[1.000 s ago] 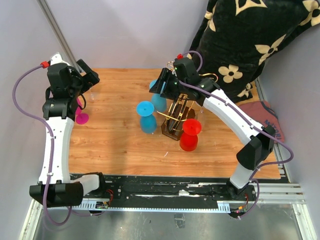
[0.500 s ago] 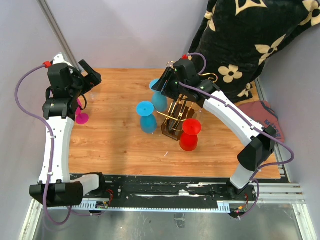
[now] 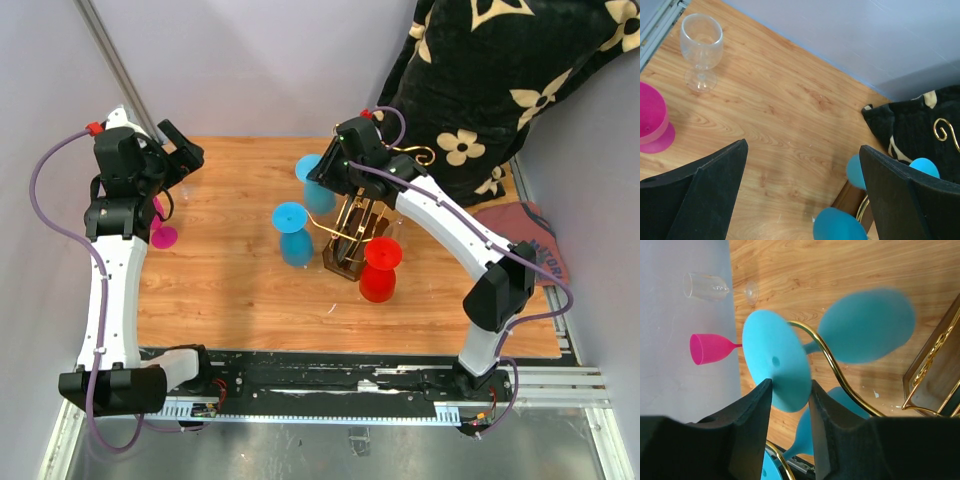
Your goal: Take the wine glass off the wine glass rack
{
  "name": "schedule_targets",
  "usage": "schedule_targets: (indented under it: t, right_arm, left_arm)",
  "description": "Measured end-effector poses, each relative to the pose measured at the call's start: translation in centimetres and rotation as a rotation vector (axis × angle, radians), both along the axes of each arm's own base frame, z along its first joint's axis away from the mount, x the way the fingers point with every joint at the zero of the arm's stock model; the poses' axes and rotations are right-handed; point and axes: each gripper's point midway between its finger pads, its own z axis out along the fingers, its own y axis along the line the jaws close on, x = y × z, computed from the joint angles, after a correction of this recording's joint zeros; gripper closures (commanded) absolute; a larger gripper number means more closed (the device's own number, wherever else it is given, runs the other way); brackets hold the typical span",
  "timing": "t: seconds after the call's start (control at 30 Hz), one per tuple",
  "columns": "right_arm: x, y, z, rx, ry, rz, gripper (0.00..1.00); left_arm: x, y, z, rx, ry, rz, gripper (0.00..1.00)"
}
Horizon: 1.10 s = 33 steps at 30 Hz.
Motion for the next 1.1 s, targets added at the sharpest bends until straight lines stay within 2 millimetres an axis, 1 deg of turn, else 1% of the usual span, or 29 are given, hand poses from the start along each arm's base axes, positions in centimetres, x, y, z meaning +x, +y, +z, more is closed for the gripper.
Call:
schedule_targets:
  t: [0.1,0.23,0.37,0.4,0.53,0.67,0.83,1.1]
  right_arm:
    - [0.2,0.0,-0.1,-0.004,-0.001,-0.003,0.72]
    - [0.2,-0.1,0.1,-0.009,-0.011,-0.004,0.72]
    - [0.0,-0.6,0.6,-0.016,-0.028,-0.01,0.73]
    - [-0.1,-0.8,0.8,-0.016,-0.034,-0.011,0.74]
    - [-0.5,-1.2,1.3,-0.013,-0.046,-0.009,0.89]
    - [-0.4,-1.3,1.1,-0.002,-0.054,-0.01,0.99]
    - [0.0,-1.0,1.4,0.031,-0.074,-0.002,0.99]
    - [0.2,-1.5,1.5,0.088,-0.083,-0.002,0.99]
  left_arm:
    - [0.0,-0.1,0.0,-0.001,0.0,-0.003,0.0]
    - [0.0,-0.2,0.0,-0.003,0.0,-0.01,0.0]
    - [0.0,-0.3,0.0,-0.005,-0.001,-0.016,0.0]
    - [0.0,-0.3,0.0,-0.005,-0.001,-0.017,0.0]
    - [-0.1,-0.4,0.1,-0.006,-0.003,-0.02,0.0]
    - [-0.1,-0.4,0.2,-0.006,-0.005,-0.021,0.0]
    - [-0.1,-0.4,0.2,-0.006,-0.006,-0.021,0.0]
    - [-0.1,-0.4,0.2,-0.006,-0.006,-0.022,0.0]
